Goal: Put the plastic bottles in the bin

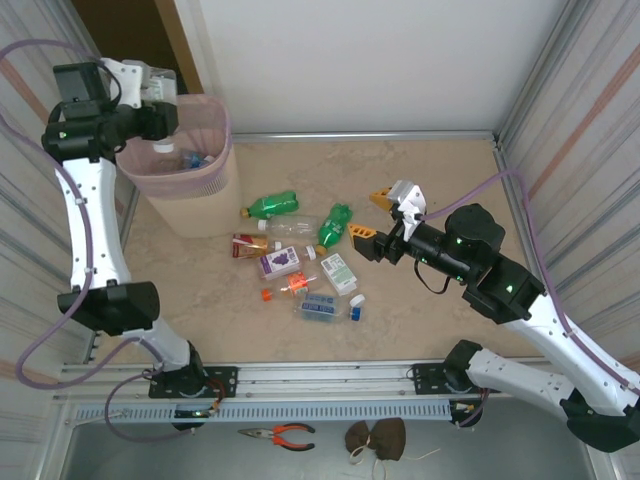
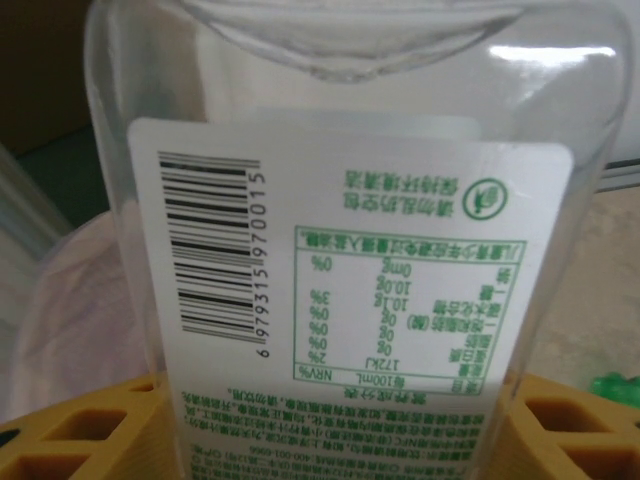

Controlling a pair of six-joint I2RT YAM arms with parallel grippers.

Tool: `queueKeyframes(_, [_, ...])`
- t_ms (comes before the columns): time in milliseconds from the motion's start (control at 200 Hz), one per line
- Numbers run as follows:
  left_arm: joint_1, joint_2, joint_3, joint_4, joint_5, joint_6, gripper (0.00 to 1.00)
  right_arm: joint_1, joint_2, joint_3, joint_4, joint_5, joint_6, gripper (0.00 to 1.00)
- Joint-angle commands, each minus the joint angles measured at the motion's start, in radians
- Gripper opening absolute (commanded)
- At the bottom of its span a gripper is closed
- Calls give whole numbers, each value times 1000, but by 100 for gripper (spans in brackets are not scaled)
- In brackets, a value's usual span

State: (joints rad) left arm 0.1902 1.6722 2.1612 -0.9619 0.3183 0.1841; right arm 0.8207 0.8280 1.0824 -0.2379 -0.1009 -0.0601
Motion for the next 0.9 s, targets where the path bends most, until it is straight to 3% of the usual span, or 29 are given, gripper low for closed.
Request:
queueKeyframes(0, [39, 48, 45, -98, -36, 34, 51, 9, -7, -4, -1, 6, 20, 70])
queueKeyframes(396, [55, 217, 90, -133, -177, 39, 49, 10, -39, -81, 71, 13, 19, 69])
queueKeyframes(601, [57, 259, 38, -130, -180, 26, 50, 8, -47, -97, 54, 21, 6, 69])
queueKeyframes(892, [54, 330, -1, -149, -197, -3, 60, 8, -69, -136, 55, 35, 10, 70])
